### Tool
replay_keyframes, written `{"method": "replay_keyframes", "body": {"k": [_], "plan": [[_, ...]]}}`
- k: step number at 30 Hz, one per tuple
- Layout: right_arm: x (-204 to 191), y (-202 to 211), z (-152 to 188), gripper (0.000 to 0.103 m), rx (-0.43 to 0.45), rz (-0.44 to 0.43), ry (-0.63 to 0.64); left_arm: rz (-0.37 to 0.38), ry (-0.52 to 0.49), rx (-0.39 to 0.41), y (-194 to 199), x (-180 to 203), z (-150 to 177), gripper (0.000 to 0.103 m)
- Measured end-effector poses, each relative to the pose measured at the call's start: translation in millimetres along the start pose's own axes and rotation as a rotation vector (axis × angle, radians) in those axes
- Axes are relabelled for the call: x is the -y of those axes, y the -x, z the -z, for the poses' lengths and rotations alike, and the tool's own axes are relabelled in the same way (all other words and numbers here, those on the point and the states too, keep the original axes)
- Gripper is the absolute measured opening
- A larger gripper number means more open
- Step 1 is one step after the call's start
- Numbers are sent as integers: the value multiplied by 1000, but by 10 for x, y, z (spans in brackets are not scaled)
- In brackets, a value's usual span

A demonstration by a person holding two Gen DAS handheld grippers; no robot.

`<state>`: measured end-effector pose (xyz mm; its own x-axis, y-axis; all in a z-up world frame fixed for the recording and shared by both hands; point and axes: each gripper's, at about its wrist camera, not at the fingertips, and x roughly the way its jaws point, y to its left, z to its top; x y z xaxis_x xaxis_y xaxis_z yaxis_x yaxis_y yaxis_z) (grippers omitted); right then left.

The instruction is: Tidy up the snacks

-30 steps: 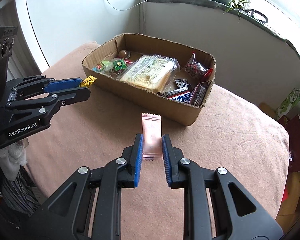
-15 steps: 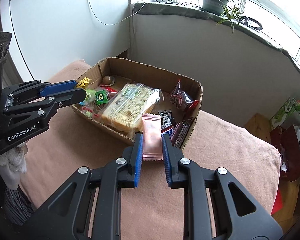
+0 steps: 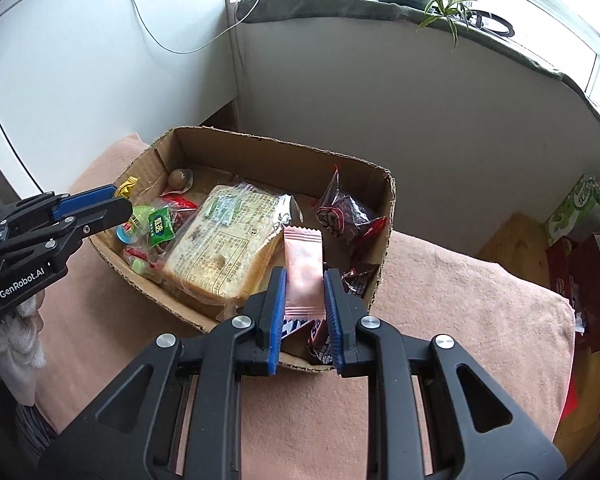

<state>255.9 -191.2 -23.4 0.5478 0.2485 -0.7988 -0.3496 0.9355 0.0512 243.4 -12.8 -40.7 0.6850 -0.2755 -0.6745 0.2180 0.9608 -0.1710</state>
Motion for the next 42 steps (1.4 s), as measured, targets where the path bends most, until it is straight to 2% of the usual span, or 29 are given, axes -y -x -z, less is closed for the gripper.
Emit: {"method": "replay_keyframes", "body": {"k": [8, 21, 23, 24, 25, 33, 36, 40, 41, 42], "plan": [[-7, -178, -33, 20, -23, 3, -15, -24, 6, -7, -65, -37, -15, 23], [-105, -181, -96, 21, -16, 22, 4, -36, 20, 5, -54, -100, -50, 23], [-111, -174, -98, 35, -14, 24, 4, -41, 22, 4, -54, -110, -51, 24], [-116, -163, -94, 49, -7, 32, 6, -41, 23, 4, -51, -115, -49, 26], [-124, -149, -94, 55, 1, 40, 9, -41, 23, 5, -49, -118, -49, 27], [-123, -29, -49, 57, 20, 53, -2, -43, 4, 8, 31, -81, -45, 27], [-113, 57, -33, 57, 37, 63, -10, -44, 4, 28, 137, -70, -46, 33], [-152, 220, 8, 58, 73, 84, -3, -37, 2, 54, 289, -14, -45, 34], [-167, 264, 22, 59, 82, 85, -2, -37, -2, 59, 322, 10, -43, 35], [-185, 309, 38, 66, 91, 88, 0, -39, -7, 62, 356, 34, -35, 40]]}}
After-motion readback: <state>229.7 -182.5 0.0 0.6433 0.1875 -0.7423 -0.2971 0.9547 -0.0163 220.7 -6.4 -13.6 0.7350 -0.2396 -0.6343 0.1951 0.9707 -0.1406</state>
